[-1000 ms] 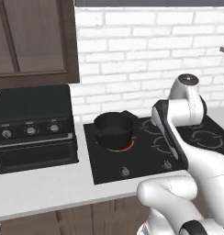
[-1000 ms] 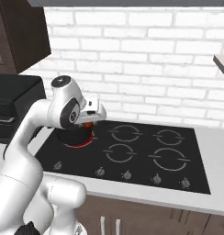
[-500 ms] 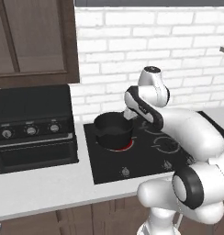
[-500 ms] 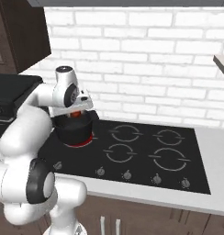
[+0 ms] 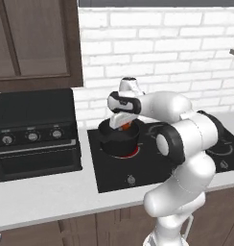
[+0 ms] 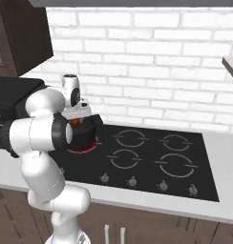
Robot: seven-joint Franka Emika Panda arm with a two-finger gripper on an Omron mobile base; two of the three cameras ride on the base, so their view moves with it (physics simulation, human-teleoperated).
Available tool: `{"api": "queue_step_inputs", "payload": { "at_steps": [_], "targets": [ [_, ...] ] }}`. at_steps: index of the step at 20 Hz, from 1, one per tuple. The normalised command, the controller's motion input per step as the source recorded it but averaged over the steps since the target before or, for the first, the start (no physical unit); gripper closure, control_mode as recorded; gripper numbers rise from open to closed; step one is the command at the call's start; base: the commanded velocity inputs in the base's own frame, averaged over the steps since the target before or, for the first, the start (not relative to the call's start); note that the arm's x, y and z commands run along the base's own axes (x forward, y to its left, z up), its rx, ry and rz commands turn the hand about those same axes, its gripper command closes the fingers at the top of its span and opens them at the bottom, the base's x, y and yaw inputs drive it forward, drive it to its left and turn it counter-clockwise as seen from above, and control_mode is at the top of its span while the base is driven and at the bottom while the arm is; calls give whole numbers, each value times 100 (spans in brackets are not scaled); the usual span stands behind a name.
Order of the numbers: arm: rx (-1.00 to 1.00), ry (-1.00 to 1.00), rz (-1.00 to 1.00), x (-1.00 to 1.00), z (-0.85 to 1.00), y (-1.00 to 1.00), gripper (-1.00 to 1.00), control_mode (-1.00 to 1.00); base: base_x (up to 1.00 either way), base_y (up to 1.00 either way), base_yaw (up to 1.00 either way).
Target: Put the tomato and avocado in the pot. Retrieve the spatula and lightly stir the vegetables in the pot.
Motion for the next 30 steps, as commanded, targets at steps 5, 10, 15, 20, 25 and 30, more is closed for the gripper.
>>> {"api": "queue_step_inputs", "payload": {
  "at_steps": [5, 10, 15, 20, 25, 30],
  "targets": [
    [-5, 0, 0, 18, -70, 1, 100, -100, 0, 0, 0],
    [-11, -3, 0, 3, -35, 0, -100, -100, 0, 0, 0],
    [-4, -6, -4, 0, 3, -13, -100, -100, 0, 0, 0],
    [-1, -5, -6, 0, 29, -2, -100, -100, 0, 0, 0],
    [0, -17, -9, -37, 84, -18, -100, -100, 0, 0, 0],
    [0, -30, -17, -76, 96, -61, -100, -100, 0, 0, 0]
  ]
}}
